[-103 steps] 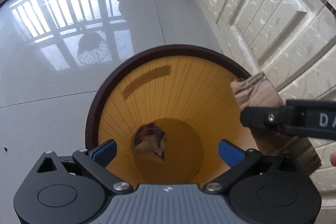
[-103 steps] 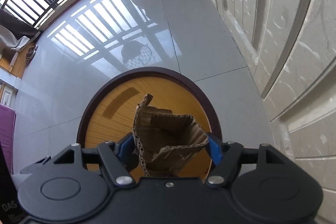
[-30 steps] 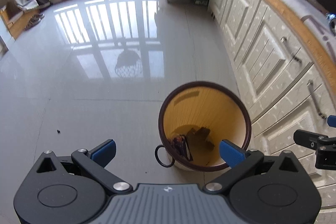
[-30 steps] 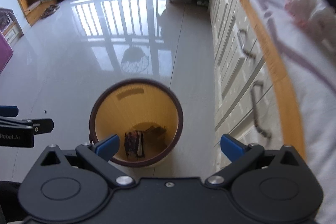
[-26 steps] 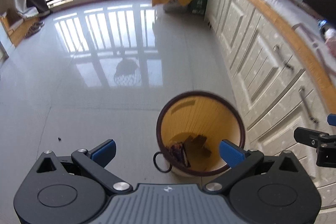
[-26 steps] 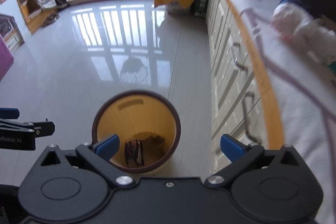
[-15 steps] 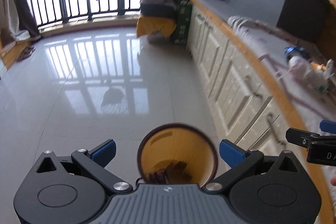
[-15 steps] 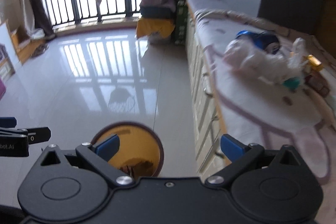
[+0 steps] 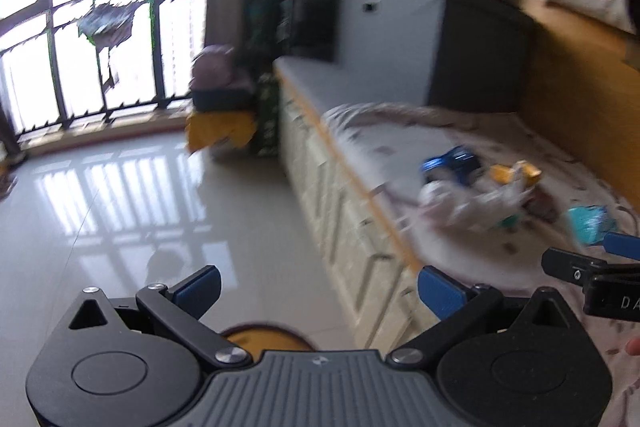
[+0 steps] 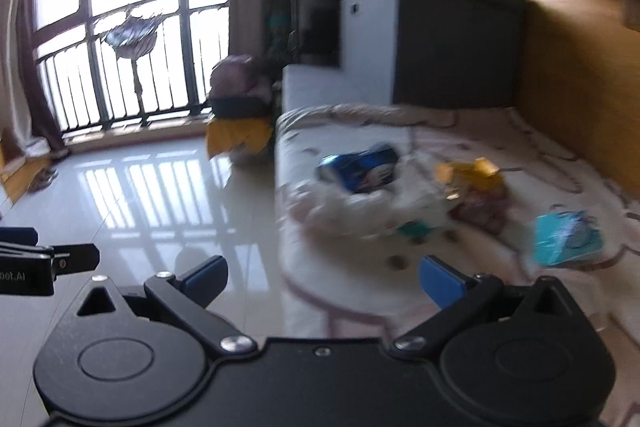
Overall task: Collect trash
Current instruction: 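Move both open tools back toward the trash on the mattress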
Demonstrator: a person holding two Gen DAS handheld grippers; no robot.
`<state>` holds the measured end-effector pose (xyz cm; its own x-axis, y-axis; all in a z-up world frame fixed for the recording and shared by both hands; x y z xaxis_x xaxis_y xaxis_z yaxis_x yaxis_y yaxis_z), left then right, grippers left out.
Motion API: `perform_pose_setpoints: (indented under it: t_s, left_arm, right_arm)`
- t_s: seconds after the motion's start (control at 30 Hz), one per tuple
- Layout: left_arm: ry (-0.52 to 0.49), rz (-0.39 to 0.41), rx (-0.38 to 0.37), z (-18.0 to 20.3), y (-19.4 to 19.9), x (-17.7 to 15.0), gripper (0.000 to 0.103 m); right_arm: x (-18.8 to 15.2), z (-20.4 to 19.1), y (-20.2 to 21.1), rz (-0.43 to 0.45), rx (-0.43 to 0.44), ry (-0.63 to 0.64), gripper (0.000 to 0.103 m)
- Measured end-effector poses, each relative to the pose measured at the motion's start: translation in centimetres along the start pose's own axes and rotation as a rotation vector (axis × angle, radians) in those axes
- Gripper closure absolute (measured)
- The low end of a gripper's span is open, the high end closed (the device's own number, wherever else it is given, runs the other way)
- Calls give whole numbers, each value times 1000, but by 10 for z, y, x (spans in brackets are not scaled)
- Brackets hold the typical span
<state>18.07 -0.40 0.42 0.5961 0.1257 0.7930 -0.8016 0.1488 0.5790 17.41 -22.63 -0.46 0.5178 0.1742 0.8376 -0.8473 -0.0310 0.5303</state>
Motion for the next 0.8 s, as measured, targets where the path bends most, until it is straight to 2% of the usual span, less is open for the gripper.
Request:
perform_pose_setpoints:
  t_s: [0.2, 0.4, 0.53, 0.63, 0.8]
  left_arm:
    - [-71, 15, -72, 70, -11, 4, 0]
    - [-96, -49, -169, 123, -30, -6, 0]
    - [-227, -6, -160, 156, -42, -22, 0]
    - [-317, 21, -209, 170, -53, -30, 0]
    - [-375, 22, -320, 177, -77, -30, 0]
  right_arm:
    - [-11, 58, 23, 29, -96, -40, 0]
    - [-34, 115, 34, 24, -168, -108, 0]
    - [-53, 141, 36, 12, -201, -129, 0]
    - [-69, 158, 34, 4, -221, -139, 0]
    - [-94, 180, 31, 20, -242, -164, 0]
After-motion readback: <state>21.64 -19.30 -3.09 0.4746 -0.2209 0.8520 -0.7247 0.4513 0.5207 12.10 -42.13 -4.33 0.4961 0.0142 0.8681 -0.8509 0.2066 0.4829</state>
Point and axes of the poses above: each gripper's, at about its wrist camera, not at the fingertips, and y roughly against the way its jaws point, z to its right, x to its top, the point moved 1 cm from there along -y, roughly the way its jaws point, and after that the axes turned 10 degrees about y, right-handed, at the moved point
